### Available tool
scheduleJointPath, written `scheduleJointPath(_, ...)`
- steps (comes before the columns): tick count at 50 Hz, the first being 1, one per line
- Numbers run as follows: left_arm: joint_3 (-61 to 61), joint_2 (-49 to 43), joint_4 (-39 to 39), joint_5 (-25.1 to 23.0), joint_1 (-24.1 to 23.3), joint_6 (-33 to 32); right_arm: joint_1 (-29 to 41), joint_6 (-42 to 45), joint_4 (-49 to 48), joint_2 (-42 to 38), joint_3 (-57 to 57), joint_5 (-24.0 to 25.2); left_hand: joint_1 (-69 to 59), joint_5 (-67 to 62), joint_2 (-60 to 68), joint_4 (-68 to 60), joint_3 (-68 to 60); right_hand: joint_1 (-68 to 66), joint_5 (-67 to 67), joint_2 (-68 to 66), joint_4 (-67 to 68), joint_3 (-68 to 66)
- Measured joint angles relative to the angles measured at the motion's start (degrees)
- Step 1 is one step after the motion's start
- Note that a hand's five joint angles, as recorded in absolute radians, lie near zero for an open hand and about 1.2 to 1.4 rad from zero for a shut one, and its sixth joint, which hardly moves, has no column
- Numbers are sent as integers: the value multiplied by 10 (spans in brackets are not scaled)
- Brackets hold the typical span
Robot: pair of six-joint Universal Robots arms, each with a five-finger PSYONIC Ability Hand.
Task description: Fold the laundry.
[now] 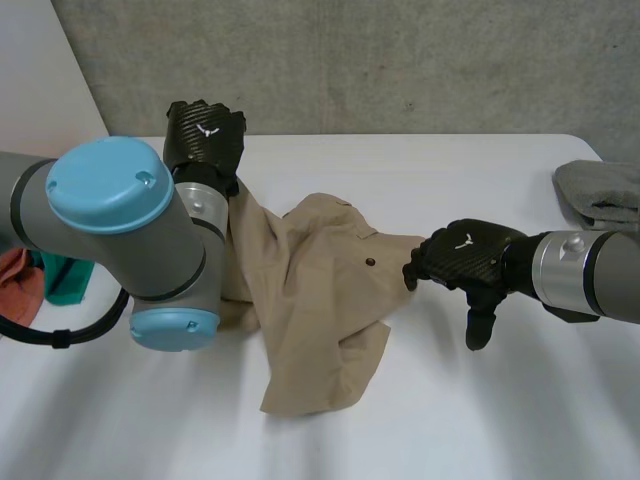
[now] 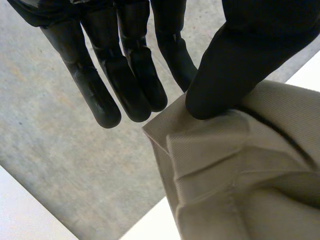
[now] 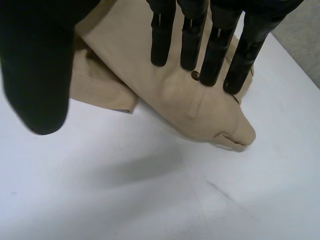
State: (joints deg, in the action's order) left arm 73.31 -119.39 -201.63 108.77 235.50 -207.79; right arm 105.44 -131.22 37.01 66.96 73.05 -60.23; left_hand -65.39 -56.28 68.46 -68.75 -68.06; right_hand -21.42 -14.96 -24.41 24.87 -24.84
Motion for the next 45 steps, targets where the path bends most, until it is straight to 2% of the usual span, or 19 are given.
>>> scheduleJointPath(3, 6, -2, -22, 0, 5, -19, -1, -9, -35, -6, 1, -4, 0, 0, 1, 0, -2, 9, 23, 8, -24, 16)
scheduleJointPath(14, -22, -48, -110, -9, 90, -87, 3, -56, -202, -66, 2, -33, 0, 0, 1, 0, -2, 9, 23, 8, -25, 16)
scheduleJointPath(16, -28, -55, -117, -11, 95, -91, 5, -61, -221, -76, 3, -37, 34, 31, -46, 42, 37, 9, 23, 8, -25, 16)
scheduleJointPath(18, -38, -72, -126, -16, 101, -94, 11, -72, -256, -95, 4, -42, 158, 144, -164, 166, 158, 9, 23, 8, -25, 16)
scheduleJointPath(20, -39, -74, -127, -16, 102, -94, 15, -77, -272, -105, 4, -45, 158, 144, -164, 166, 158, 9, 23, 8, -25, 16)
scheduleJointPath(22, -36, -81, -127, -20, 98, -92, 25, -92, -311, -131, 0, -50, 384, 369, -388, 393, 381, 9, 23, 8, -25, 16)
scheduleJointPath(25, -18, -74, -122, -21, 88, -86, 37, -107, -353, -163, -9, -55, 394, 415, -429, 437, 422, 9, 23, 8, -25, 16)
scheduleJointPath(31, 66, 8, -90, -19, 62, -60, 63, -120, -402, -218, -39, -57, 394, 421, -432, 441, 426, 9, 23, 8, -25, 16)
scheduleJointPath(37, 182, 149, -10, -11, 35, 7, 89, -119, -429, -271, -90, -57, 391, 399, -423, 428, 418, 9, 21, 8, -23, 16)
scheduleJointPath(38, 182, 149, -10, -11, 35, 7, 89, -119, -429, -271, -90, -57, 391, 399, -423, 428, 418, 9, 21, 8, -23, 16)
scheduleJointPath(43, 268, 263, 109, -8, 18, 114, 102, -117, -445, -304, -133, -59, 391, 390, -417, 420, 416, -8, -11, -14, 19, -12)
scheduleJointPath(44, 268, 263, 109, -8, 18, 114, 102, -117, -445, -304, -133, -59, 391, 390, -417, 420, 416, -8, -11, -14, 19, -12)
scheduleJointPath(45, 286, 285, 143, -8, 16, 147, 105, -117, -447, -313, -146, -60, 391, 390, -417, 420, 416, -94, -92, -117, 106, -111)
